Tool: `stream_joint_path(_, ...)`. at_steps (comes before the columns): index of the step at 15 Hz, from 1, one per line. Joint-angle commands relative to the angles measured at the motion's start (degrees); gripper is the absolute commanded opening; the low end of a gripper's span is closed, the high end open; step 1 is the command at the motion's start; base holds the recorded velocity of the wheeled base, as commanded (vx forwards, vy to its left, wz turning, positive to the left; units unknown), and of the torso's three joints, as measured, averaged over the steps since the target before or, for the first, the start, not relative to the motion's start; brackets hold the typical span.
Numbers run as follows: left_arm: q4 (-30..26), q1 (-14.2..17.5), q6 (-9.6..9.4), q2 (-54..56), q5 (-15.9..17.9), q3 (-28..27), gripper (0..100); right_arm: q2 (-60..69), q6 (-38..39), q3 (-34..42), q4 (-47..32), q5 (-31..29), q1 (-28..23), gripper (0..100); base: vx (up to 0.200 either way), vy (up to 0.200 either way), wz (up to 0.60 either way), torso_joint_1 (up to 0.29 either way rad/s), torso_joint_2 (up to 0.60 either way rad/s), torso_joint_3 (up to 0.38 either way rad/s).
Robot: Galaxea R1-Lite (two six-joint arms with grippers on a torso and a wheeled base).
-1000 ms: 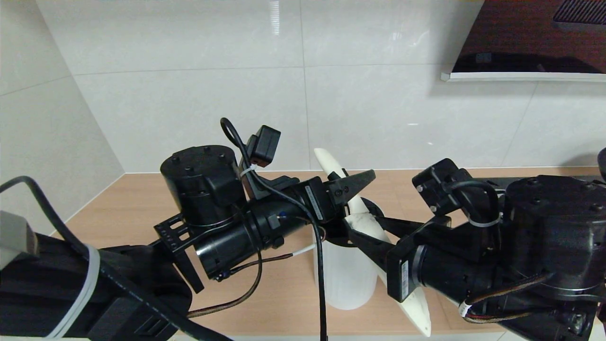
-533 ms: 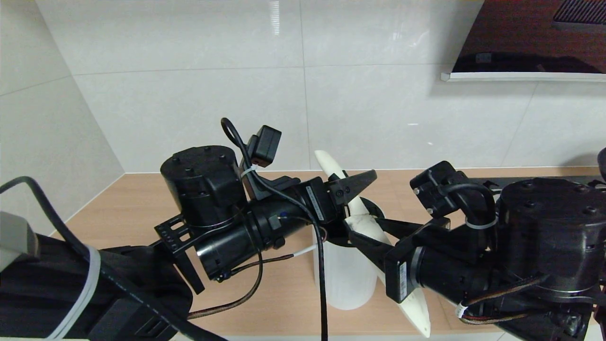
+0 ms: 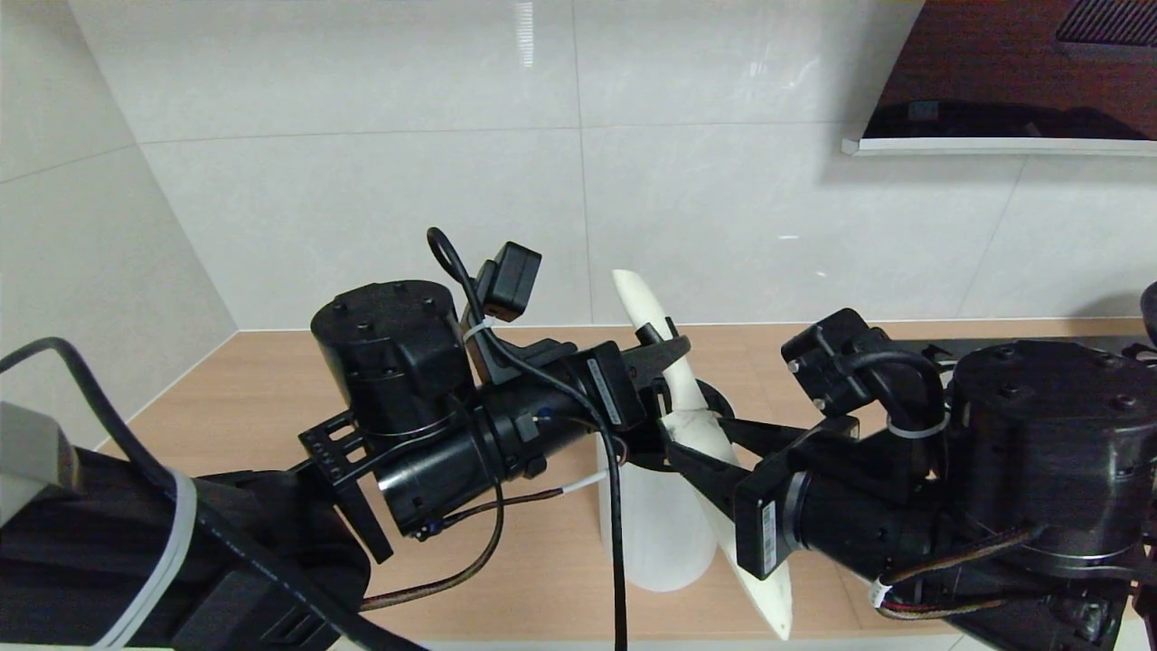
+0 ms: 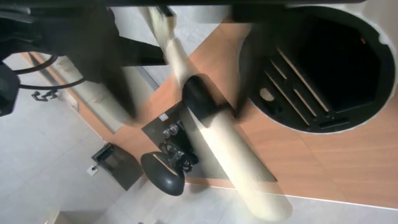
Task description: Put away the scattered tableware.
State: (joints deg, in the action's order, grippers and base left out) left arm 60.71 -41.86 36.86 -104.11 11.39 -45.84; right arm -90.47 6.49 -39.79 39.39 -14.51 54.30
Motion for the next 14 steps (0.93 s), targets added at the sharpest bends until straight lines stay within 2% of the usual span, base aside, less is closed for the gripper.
stream_joint_path(1, -0.2, 0.0, -0.04, 0.1, 0.0, 0.0, 0, -0.1, 0.0, 0.0, 0.2, 0.0, 0.0, 0, 0.000, 0.000, 0.00, 0.000, 0.00, 0.000)
stream_joint_path(11, -0.1, 0.0, -0.04, 0.5, -0.2, -0.1, 0, 0.0, 0.0, -0.5, 0.3, -1.9, 0.0, 0, 0.000, 0.000, 0.00, 0.000, 0.00, 0.000)
stream_joint_path(12, -0.1, 0.0, -0.04, 0.7, -0.3, -0.2, 0, 0.0, 0.0, -0.5, 0.3, -1.9, 0.0, 100, 0.000, 0.000, 0.00, 0.000, 0.00, 0.000)
stream_joint_path(14, -0.1, 0.1, -0.04, 1.6, -0.3, -0.2, 0, 0.1, 0.0, -0.4, 1.2, -2.0, 0.0, 100, 0.000, 0.000, 0.00, 0.000, 0.00, 0.000)
